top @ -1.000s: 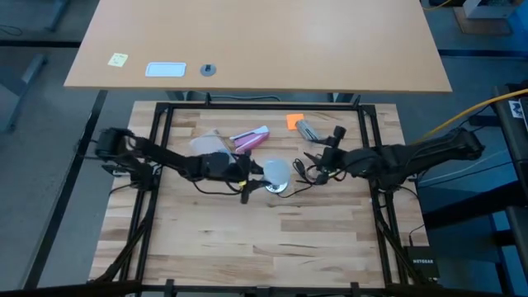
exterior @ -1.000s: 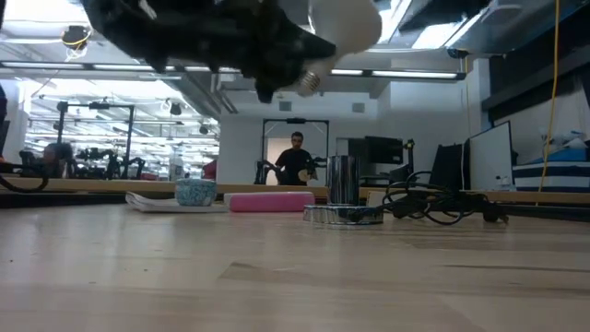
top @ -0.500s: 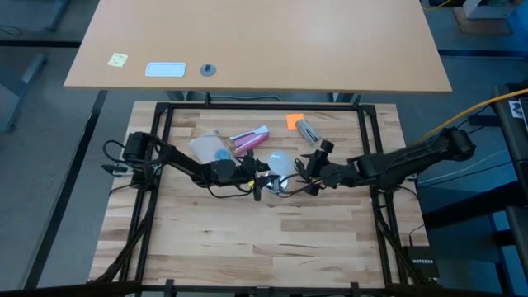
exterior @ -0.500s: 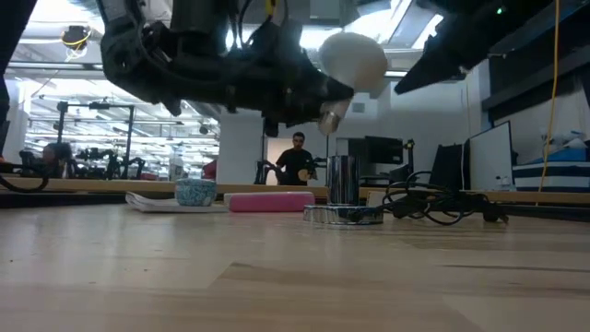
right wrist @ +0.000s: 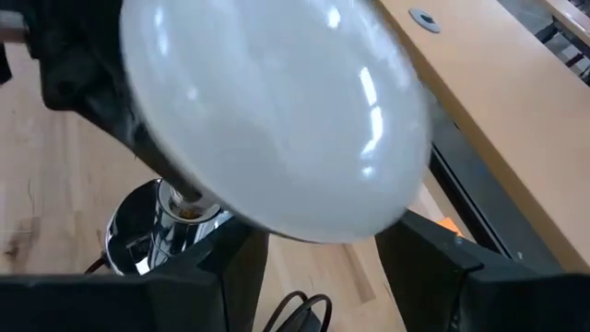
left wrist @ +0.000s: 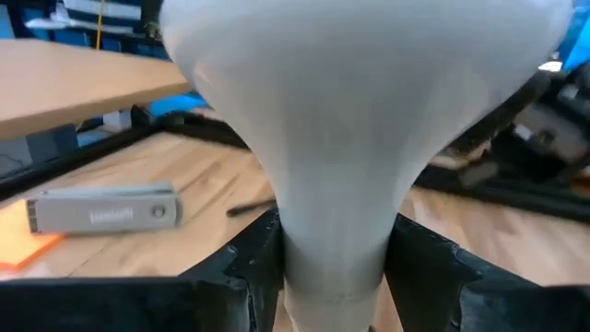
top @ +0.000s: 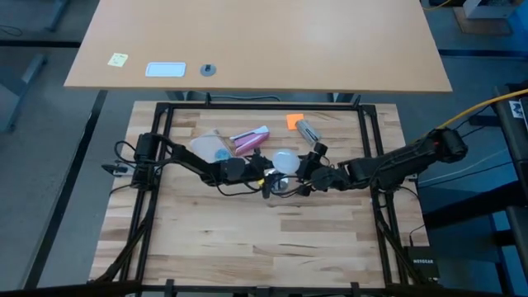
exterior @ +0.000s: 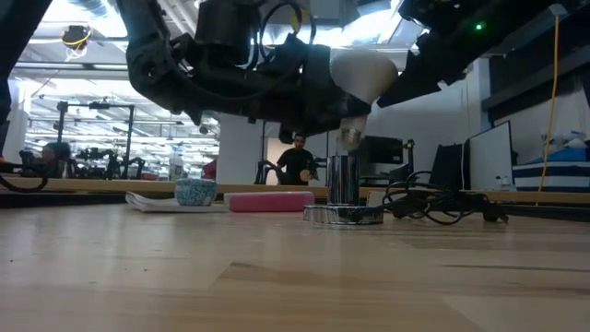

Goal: Screw lightbulb
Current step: Insert the white lightbulb into the silver desk lamp

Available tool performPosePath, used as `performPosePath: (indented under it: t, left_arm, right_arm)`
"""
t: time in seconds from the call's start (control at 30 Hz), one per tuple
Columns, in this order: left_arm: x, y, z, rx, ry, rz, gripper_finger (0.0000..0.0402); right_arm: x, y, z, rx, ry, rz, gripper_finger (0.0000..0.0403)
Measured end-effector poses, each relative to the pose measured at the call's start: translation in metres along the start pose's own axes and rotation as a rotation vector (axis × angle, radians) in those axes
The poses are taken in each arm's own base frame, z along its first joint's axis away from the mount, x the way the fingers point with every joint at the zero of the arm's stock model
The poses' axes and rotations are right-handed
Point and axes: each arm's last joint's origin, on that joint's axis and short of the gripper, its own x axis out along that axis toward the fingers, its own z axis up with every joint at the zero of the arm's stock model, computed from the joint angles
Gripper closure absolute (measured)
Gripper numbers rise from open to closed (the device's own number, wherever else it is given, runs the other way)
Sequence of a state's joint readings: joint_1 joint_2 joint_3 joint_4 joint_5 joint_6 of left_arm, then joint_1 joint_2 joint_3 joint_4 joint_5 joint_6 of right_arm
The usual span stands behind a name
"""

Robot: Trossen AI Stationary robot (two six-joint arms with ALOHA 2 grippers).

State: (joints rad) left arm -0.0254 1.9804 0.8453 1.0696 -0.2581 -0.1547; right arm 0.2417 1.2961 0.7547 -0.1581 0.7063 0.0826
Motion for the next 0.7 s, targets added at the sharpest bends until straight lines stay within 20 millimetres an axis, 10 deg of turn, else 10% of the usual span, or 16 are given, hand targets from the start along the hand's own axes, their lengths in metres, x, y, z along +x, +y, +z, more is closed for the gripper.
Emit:
performPosePath:
  t: [0.7]
  left_arm:
    - [-0.0029, -0.0024, 0.0035, 0.043, 0.023, -0.003, 0.0251]
  right_arm:
    - [-0.0004, 0.0019, 0.0007, -0.004, -0.002, 0.065, 0.0205]
